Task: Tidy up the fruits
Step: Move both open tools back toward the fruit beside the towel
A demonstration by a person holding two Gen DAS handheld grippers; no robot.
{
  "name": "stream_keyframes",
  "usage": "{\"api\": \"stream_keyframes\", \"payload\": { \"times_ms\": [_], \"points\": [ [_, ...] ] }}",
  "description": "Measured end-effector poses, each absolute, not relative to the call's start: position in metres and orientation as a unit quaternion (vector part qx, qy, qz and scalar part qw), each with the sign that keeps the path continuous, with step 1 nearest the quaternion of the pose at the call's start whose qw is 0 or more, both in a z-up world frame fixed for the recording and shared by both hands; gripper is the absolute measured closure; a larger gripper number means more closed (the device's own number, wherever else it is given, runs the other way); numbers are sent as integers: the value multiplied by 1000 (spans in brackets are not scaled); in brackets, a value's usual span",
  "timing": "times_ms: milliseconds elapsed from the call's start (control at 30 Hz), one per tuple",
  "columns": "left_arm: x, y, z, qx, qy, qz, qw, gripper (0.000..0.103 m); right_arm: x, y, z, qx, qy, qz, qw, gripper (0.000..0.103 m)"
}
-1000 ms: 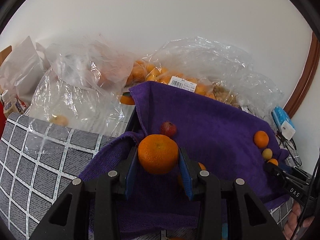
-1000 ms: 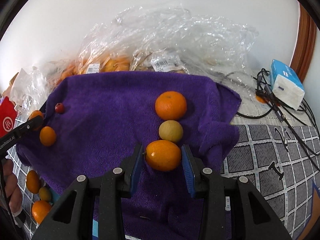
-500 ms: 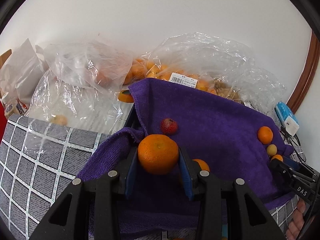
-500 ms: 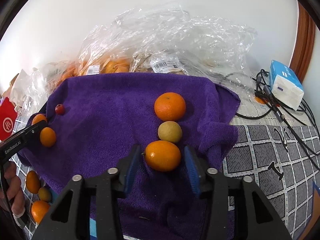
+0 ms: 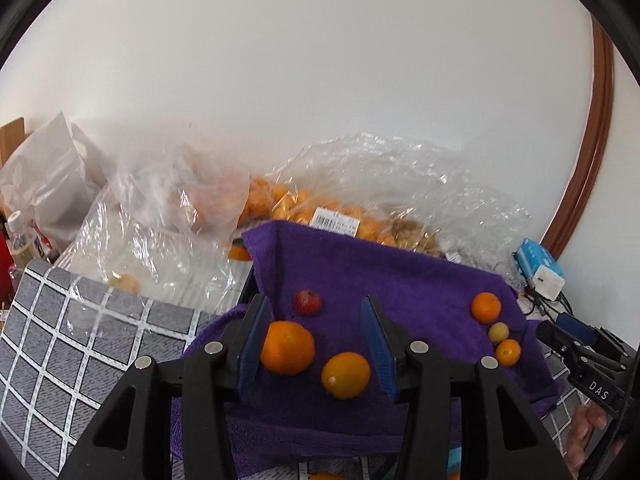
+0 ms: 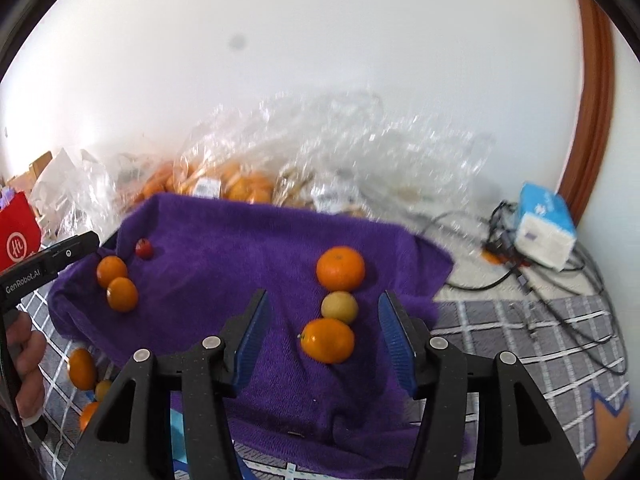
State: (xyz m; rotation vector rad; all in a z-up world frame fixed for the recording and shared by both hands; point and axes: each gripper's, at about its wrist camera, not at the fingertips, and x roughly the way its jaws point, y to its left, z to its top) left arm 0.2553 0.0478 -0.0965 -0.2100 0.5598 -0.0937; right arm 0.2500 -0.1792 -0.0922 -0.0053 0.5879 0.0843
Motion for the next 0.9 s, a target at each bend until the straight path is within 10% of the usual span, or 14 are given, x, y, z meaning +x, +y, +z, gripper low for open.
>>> {"api": "stream_keyframes", "payload": {
  "times_ms": [400,900],
  "points": [
    [202,54,-52,-100,258,-88,957,58,186,-171,-67,14,296,73,952,47],
    [138,107,-134,-81,325,1,942,52,165,-104,-140,-9,379,140,915,60]
  ]
}}
